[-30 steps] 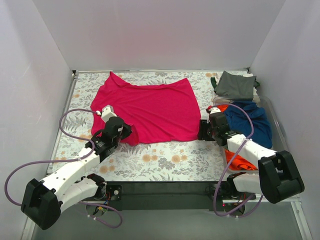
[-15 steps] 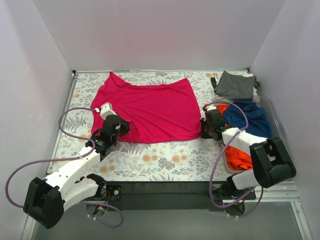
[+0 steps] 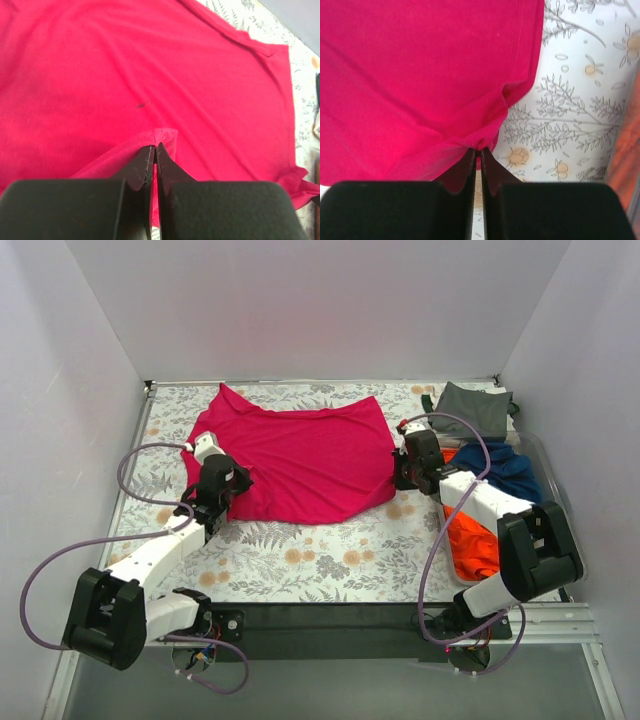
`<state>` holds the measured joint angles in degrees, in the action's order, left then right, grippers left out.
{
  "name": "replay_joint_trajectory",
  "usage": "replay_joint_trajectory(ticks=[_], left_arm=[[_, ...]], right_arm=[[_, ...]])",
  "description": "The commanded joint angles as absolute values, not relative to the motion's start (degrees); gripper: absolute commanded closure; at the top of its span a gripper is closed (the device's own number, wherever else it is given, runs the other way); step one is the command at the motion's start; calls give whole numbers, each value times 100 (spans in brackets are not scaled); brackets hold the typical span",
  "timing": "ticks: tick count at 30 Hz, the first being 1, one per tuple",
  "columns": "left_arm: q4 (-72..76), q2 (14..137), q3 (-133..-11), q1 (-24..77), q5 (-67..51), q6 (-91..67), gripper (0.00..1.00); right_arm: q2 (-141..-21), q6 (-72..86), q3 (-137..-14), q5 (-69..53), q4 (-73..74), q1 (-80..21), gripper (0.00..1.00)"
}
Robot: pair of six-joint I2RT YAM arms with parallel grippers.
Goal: Fold and stack the t-shirts
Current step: Fold the tshirt
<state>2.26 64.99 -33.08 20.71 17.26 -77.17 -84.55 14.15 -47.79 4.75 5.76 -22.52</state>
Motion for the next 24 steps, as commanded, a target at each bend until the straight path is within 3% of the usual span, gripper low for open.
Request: replay_joint_trajectory(ticks=[1,10,11,15,24], left_arm=[[563,6696,-3744,1803,1399,-7462,100],[782,7566,-4262,1249,906,-7356,100],[791,7602,-4280,1222,879,-7348,100],[852,7708,-4333,1186,782,-7348,100],[844,7664,-4281,1099,817,-7251,100]], right_arm=[[-8787,1213,-5325,317,852,-2268,99],[-9677,1134,-6679,62,1081,-2268,97],[-9642,1142,-6714,70,1072,-2268,84],[-9344,1143,-6557,351,1072,-2268,66],[-8394,1301,-5239,571,642,-2268,58]])
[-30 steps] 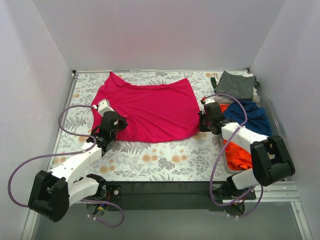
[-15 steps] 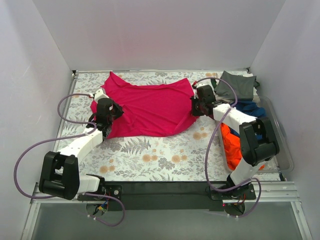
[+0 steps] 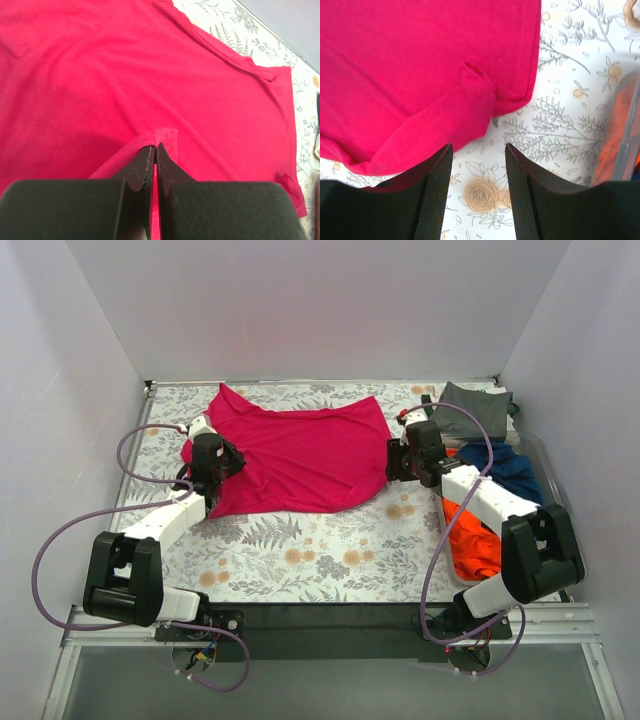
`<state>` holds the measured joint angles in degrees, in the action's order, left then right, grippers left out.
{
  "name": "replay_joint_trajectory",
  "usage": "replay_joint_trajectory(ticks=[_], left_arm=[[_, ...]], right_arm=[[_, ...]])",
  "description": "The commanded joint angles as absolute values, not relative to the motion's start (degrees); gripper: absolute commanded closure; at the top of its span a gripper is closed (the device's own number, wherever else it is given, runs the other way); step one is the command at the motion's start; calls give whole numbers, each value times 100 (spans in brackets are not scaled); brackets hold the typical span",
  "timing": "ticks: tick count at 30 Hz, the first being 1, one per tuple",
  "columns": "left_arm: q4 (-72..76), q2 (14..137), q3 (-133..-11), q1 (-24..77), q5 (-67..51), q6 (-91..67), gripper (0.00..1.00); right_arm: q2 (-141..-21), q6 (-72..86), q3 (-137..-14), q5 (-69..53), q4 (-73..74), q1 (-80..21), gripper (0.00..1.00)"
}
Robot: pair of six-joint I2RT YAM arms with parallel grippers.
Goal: Fold and stack the t-shirts
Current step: Fold the tshirt
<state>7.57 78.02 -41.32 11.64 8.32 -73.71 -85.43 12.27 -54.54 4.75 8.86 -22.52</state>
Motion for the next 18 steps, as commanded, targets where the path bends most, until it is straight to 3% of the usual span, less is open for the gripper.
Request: replay_joint_trajectory(ticks=[1,18], left_arm=[[844,7647,-4272,1073,809,-7251,100],[782,7409,-4148,1002,791,-7225,100]], right_arm=[[-8385,1301,-5177,615,633,-2268,57],[-9447,1117,-5493,475,186,-2268,58]])
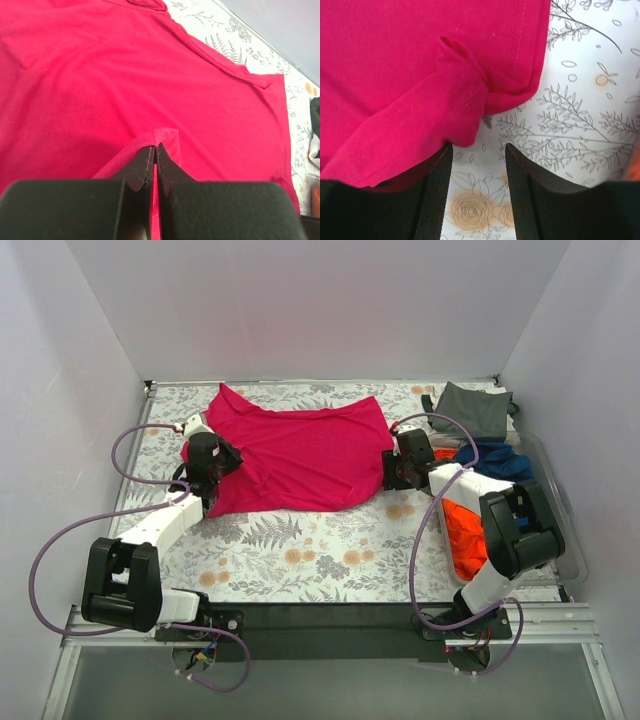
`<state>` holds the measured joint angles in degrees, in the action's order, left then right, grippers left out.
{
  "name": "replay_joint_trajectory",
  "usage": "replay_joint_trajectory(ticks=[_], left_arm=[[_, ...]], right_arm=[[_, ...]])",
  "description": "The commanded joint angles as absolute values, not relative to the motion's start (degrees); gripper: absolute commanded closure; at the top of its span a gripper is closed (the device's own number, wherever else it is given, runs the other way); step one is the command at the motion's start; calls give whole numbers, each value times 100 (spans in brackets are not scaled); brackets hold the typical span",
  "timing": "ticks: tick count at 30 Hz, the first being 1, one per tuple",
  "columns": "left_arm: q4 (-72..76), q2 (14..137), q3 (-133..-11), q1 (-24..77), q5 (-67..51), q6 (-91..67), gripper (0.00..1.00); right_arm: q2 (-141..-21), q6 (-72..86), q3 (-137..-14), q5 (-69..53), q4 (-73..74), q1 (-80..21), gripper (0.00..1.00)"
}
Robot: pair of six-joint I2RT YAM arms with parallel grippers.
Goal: Fold and stack the t-shirts
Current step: Fold the tshirt
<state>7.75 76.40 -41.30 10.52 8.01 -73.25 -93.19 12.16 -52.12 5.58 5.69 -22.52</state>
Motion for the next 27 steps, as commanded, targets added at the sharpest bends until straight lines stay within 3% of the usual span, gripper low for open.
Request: replay_joint_trajectory(ticks=[1,19,22,27], left_arm=[[774,7409,-4140,993,791,-7225,100],[765,7462,-4140,984,703,-7225,100],[773,7462,-4131,984,721,-7216,100],[765,7479,-4122,976,729,-7198,100]], right_arm=[[-9483,1099,-5528,440,124,-2268,59],[-10116,870,-5862,167,-598,-2276,65],[-10239,861,-5932,132,-589,-2276,71],[-9986,844,-5862,176,-580,-2276,91]])
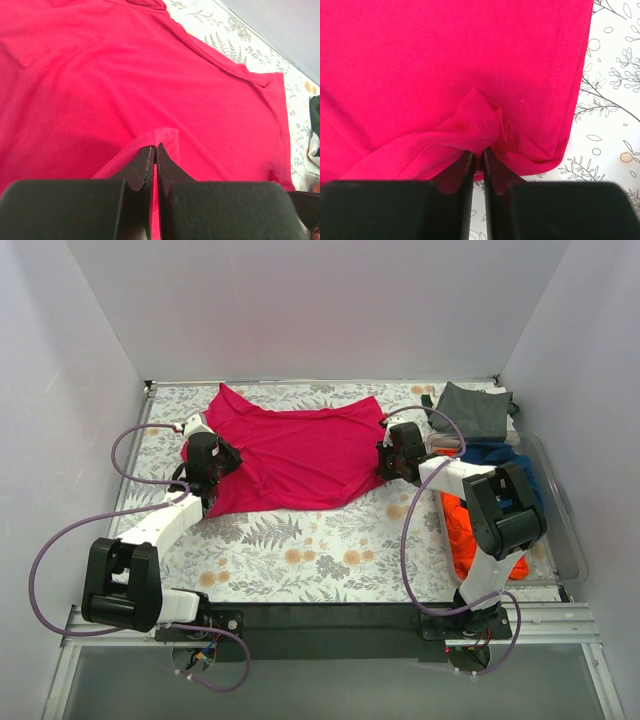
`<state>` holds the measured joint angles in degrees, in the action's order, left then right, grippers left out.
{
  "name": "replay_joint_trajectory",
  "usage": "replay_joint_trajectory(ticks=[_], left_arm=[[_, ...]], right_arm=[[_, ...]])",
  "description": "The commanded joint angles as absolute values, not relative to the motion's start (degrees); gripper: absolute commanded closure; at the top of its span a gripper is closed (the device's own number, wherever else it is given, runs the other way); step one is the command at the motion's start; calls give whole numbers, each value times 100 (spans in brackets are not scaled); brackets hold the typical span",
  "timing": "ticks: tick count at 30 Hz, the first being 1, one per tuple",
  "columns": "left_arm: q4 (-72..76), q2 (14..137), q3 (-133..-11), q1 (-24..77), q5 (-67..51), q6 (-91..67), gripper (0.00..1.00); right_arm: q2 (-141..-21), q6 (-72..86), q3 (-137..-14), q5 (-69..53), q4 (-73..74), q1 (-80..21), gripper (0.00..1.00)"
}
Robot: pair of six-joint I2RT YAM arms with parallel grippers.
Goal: Fold and stack the t-shirts
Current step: Fold the tshirt
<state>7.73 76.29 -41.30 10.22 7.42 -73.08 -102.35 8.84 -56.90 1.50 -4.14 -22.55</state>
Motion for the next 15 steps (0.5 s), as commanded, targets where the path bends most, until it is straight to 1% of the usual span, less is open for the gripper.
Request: replay_joint_trajectory(ticks=[1,2,3,10,11,15], left_arm=[[765,7479,-4122,967,729,-7198,100],[773,7479,-4131,975,729,-7198,100],[782,7506,-4122,967,721,-7198,100],[791,7585,-4131,941,677,-7189,100],[774,7585,-4122,940,668,-7172,100],[765,7646,-4157,932,642,-7119,100]], right_arm=[[-9923,835,-5810,254,-571,-2268,93],[-9862,809,-5783,298,-563,-2276,97],[-9740,791,-5766,325,-554,-2276,99],[-9396,633,-5845,282,-89,-2268,99],[-9378,572,-5880,290,321,-2268,99],[-9273,492,-5862,588,1176,-2311,99]])
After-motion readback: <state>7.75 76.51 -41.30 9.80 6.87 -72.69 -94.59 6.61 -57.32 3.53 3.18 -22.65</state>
